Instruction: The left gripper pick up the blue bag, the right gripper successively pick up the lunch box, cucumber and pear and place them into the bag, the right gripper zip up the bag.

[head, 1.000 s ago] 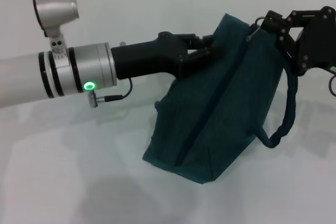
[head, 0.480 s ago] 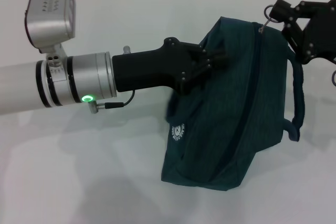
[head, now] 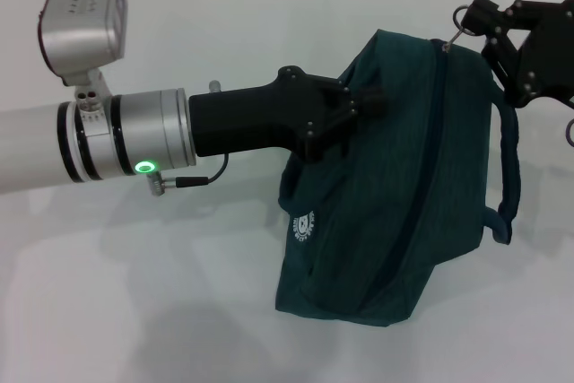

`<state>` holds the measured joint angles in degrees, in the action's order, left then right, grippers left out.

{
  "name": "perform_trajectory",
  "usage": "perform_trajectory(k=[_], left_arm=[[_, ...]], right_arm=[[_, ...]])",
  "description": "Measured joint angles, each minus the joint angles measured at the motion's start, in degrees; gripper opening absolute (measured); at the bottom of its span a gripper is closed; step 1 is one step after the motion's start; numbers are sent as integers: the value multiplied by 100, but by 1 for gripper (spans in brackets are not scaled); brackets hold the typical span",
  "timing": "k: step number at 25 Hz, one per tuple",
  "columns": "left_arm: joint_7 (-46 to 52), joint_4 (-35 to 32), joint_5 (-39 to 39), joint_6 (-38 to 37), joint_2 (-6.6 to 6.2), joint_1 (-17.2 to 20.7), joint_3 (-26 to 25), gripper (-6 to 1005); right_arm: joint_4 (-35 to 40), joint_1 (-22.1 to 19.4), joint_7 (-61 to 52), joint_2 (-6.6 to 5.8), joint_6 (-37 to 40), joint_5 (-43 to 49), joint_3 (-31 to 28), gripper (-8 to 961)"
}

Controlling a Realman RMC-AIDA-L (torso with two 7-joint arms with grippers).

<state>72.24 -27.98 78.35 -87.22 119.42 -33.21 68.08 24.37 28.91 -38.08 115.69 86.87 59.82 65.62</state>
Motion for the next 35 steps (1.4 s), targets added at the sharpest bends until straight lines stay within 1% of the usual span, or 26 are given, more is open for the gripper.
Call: perform_trajectory(k=[5, 10, 15, 18, 19, 22, 24, 25, 27, 31, 35], left_arm=[[-82, -48, 108, -55, -7, 24, 9, 23], [-477, -51, 375, -567, -16, 26, 12, 24], [-567, -57, 579, -748, -22, 17, 17, 24], [-628, -66, 670, -837, -70, 10, 4, 23], [-629, -67, 675, -851, -112, 10, -18, 23], [-604, -67, 662, -848, -216, 49, -105, 22], [-600, -59, 670, -819, -244, 78, -307, 22], [-598, -50, 680, -797, -245, 82, -426, 22], [-566, -39, 691, -705, -247, 86, -646, 23], [-406, -61, 690, -335, -232, 60, -849, 22], [-291, -60, 662, -82, -240, 25, -987, 20]], right_arm=[[-3, 4, -1, 7, -1, -3, -12, 21], [-74, 4, -15, 7, -3, -47, -34, 21], [-172, 16, -53, 6, -20, -107, -36, 21], [-239, 20, -58, 4, -70, -141, -38, 22], [-256, 20, -77, -3, -79, -141, -38, 22], [-260, 16, -335, -57, -87, -11, 15, 22], [-231, 15, -558, -121, -57, 232, 43, 22], [-231, 15, -558, -121, -57, 232, 43, 21], [-195, 20, -672, -185, 102, 503, 49, 21], [-151, -9, -652, -194, 314, 619, 50, 22], [-63, -34, -588, -158, 429, 678, 51, 24]])
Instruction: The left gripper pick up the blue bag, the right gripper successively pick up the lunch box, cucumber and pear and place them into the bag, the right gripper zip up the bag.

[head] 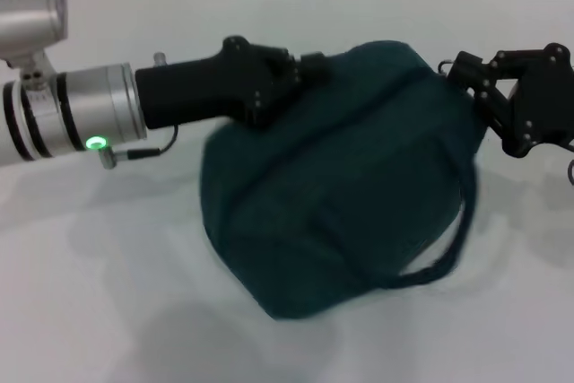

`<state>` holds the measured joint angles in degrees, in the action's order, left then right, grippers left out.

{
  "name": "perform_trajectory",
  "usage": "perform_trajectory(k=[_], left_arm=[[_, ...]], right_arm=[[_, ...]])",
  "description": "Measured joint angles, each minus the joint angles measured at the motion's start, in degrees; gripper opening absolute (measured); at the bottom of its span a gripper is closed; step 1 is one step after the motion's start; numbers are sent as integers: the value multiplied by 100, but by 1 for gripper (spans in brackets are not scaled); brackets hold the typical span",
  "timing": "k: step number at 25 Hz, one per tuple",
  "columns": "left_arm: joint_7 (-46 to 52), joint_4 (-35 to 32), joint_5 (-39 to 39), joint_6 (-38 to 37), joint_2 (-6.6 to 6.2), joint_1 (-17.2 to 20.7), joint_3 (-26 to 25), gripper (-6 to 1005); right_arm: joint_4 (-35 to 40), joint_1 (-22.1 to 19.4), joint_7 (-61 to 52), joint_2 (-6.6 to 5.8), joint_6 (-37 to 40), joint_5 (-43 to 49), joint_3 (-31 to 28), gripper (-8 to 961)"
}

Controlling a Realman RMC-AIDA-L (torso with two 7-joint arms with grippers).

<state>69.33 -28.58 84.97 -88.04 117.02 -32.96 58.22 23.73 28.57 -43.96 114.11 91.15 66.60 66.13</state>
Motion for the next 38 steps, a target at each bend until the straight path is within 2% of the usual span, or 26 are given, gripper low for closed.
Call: perform_trajectory(k=[8, 13, 19, 23, 30, 34, 38], left_arm=[[81, -13, 0, 274, -29, -35, -155, 15], [76, -16, 18, 290, -29, 2, -258, 16], [-46, -17, 18, 301, -17, 33, -258, 13], [-96, -17, 19, 304, -2, 45, -243, 13], [-162, -17, 85, 302, 42, 22, -217, 13], [-163, -16, 86, 292, 51, 30, -216, 13], [-165, -16, 86, 286, 51, 25, -214, 12]], right_arm=[[65, -40, 166, 38, -3, 109, -47, 27], [68, -133, 177, 30, -87, 80, -133, 119], [34, -316, 358, 129, -141, 69, -679, 231], [10, -313, 361, 123, -546, 56, -736, 305], [8, -115, 444, 152, -1276, 111, -470, 441], [48, -60, 446, 159, -1493, 117, -86, 435], [62, -75, 451, 159, -1518, 111, 41, 422]])
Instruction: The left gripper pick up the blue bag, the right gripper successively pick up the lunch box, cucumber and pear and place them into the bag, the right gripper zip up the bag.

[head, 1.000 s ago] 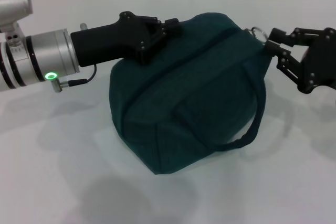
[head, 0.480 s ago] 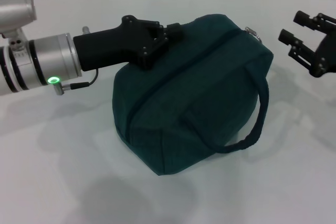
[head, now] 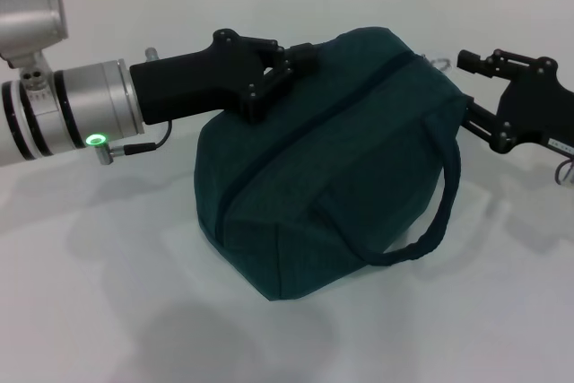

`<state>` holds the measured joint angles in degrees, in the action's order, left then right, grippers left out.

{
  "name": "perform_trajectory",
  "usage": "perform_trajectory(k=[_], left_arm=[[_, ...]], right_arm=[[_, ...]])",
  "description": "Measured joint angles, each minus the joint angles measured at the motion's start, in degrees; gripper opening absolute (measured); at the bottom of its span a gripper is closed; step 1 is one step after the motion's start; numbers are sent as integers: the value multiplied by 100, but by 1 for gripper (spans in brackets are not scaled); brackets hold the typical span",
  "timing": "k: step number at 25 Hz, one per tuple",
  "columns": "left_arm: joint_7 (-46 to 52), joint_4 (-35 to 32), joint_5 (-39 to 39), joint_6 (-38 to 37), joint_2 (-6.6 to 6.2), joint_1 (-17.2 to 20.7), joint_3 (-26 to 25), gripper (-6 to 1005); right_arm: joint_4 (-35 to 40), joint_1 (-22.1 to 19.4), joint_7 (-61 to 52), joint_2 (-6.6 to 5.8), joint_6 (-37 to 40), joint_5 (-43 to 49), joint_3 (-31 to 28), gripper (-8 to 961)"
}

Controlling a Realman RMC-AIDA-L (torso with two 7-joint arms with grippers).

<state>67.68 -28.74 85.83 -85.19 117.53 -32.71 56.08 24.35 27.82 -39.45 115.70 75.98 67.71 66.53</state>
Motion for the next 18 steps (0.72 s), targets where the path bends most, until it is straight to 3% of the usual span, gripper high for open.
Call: perform_trajectory(k=[18], left_arm=[[-63, 0, -2, 3, 2, -25, -10, 12]], right_arm=[[0, 350, 131, 44, -635, -51, 302, 423]])
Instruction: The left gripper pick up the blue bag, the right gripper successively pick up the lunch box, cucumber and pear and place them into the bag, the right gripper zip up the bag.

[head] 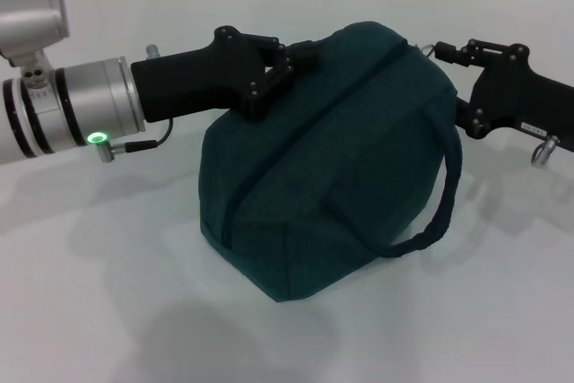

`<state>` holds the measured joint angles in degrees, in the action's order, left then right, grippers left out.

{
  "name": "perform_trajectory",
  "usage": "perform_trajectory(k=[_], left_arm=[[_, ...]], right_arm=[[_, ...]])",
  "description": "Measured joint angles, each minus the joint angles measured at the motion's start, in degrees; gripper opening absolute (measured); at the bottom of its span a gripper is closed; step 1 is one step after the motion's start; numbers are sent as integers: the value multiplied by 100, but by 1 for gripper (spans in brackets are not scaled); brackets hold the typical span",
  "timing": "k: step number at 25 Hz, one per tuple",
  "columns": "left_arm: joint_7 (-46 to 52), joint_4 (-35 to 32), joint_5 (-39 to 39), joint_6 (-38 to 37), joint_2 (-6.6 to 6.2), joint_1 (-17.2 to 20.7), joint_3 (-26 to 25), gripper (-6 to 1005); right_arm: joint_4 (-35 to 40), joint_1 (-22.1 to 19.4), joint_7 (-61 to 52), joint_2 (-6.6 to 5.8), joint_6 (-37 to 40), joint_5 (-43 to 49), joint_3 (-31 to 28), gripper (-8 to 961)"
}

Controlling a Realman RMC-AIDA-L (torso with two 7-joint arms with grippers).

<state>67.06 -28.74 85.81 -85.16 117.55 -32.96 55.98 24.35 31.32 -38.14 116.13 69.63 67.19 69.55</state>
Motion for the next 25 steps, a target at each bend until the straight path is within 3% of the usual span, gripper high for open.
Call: perform_trajectory(k=[13, 25], left_arm=[[0, 0, -8, 0, 5, 37, -17, 11], [-5, 0, -2, -15, 4, 42, -5, 11]], right_arm=[[81, -148, 0, -21, -5, -280, -29, 423], [85, 74, 6, -12, -168, -249, 187, 423]])
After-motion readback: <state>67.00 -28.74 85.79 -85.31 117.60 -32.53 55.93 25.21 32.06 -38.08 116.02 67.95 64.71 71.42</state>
